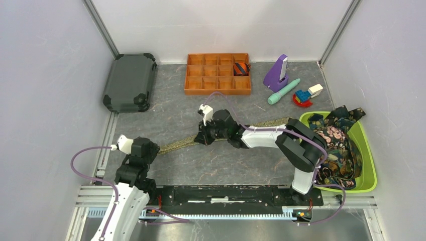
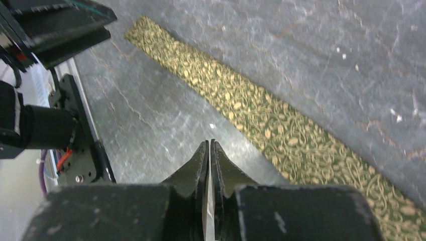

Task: Roll the ties
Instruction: Flatten out the tie at the center of the board.

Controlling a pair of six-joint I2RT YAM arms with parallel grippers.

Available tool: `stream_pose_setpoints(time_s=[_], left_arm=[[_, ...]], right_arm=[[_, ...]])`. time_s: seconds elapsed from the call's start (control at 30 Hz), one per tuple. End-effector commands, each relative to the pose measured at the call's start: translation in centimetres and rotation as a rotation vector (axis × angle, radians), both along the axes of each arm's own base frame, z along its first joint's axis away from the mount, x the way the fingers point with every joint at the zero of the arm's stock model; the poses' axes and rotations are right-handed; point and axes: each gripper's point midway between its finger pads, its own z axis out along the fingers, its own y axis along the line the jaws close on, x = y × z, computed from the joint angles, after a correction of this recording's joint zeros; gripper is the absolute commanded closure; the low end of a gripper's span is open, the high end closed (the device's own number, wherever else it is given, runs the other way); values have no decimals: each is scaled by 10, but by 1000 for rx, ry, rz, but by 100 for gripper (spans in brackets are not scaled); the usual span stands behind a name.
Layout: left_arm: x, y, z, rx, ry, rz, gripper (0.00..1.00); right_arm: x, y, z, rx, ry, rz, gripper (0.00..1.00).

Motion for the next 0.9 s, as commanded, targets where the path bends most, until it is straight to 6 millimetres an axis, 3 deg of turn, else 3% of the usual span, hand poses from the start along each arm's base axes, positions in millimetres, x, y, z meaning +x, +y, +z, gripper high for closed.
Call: stream_pose_setpoints(time_s=[0.0,0.2,0.4,0.63,0.87], left_arm=[[1,14,3,14,-9,100,41],[0,11,-15,-11,43,123,40],[4,4,-25,-52,33,113,43],[12,2,-33,-72,7,127,55],[26,7,-29,-52,-20,149,78]], right_arm=[[16,28,28,97,-47,7,92],[31,31,10,80,-26,-29,98],[40,20,-11,53,-8,-62,99],[50,0,-36,14,19,-103,100],[47,-10,-51,-9,38,-119,100]])
